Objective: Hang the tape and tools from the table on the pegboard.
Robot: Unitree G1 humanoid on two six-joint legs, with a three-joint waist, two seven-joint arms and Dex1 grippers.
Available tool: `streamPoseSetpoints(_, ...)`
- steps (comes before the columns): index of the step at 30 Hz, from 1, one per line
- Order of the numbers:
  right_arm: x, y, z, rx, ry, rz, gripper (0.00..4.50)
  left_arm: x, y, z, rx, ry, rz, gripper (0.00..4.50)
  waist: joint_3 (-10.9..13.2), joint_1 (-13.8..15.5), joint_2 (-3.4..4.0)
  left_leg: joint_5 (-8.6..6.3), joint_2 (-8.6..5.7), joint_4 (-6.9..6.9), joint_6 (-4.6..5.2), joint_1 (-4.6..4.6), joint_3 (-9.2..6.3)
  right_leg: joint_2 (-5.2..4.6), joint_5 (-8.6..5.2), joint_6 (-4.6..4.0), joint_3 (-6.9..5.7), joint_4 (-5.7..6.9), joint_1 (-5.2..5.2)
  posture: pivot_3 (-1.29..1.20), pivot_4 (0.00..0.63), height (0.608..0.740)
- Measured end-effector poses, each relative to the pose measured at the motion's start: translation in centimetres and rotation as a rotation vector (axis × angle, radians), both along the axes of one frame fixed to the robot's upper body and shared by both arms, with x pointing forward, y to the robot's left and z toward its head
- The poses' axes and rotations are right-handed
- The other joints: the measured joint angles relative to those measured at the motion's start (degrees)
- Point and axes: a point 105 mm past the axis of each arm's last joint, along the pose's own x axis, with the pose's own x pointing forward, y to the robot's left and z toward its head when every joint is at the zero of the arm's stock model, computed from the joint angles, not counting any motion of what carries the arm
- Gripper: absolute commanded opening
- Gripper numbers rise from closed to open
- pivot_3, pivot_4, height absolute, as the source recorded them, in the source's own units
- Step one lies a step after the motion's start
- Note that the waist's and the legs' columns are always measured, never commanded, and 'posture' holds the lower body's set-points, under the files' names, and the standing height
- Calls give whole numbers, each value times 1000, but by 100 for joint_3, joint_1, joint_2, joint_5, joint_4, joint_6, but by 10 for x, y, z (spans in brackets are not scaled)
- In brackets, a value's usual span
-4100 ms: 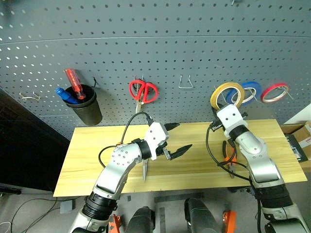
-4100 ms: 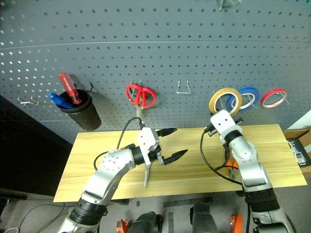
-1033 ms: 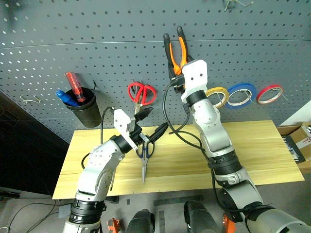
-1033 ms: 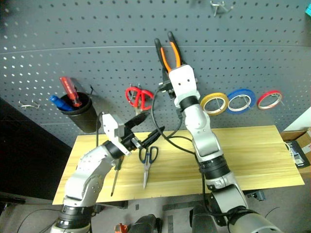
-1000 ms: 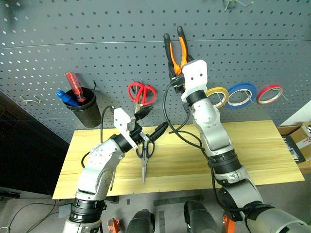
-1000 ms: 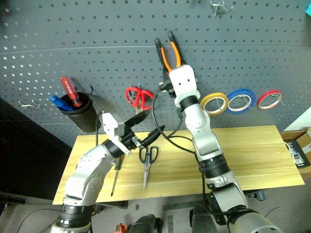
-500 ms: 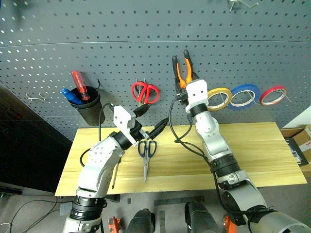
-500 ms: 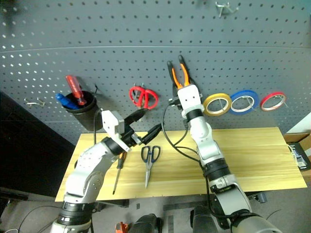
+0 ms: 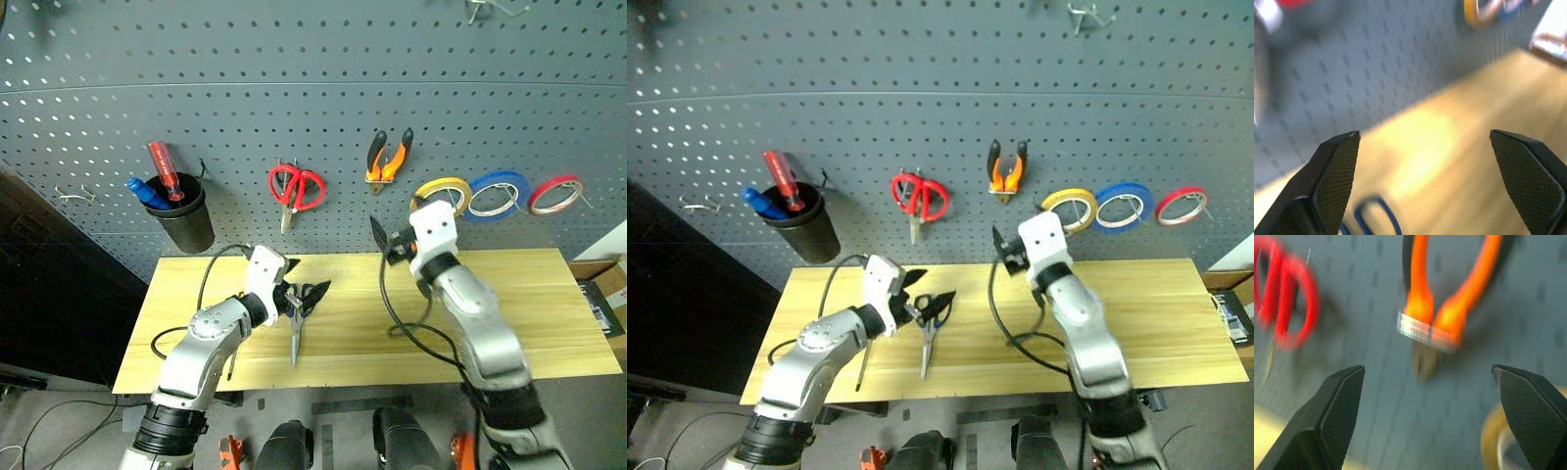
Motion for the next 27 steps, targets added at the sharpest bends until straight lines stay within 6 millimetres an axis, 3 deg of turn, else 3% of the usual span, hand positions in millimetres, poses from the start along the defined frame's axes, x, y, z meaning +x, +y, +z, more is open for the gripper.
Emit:
streamPoseSetpoints(5,-47,16,-17,13,247,230,4484,-8,8,-30,111,151,35,4500,0,-46,0,-1,4,3,2,10,-1,6,0,-1,4,12,4,-17,209,740)
streamPoseSetpoints(10,-81,22,-39,-54,457,376,4484,-18,19,-69,229,347,151,4500,2,-26,-3,-2,-4,10,7,11,-6,4,0,0,-2,5,16,-28,220,740)
streamPoseSetpoints(12,-85,24,-43,-59,498,400,4484,-20,16,-87,257,429,203,4500,4,-17,-8,-1,-5,11,6,10,-8,3,0,0,-4,4,17,-35,221,740)
streamPoseSetpoints(15,-86,26,-42,-81,506,416,4484,-18,3,-99,279,477,225,4500,5,-15,-10,0,-3,10,4,9,-10,2,0,0,-7,5,15,-49,223,740)
streamPoseSetpoints(20,-87,27,-43,-106,516,427,4484,1,-10,-96,284,477,296,4500,2,-19,-13,0,-4,11,3,12,-9,-1,0,0,-6,5,18,-73,226,740)
streamPoseSetpoints(27,-86,21,-44,-146,523,413,4484,16,-6,-93,242,514,410,4500,-2,-31,-16,0,-3,12,3,21,-9,-1,0,0,-6,6,29,-91,229,740)
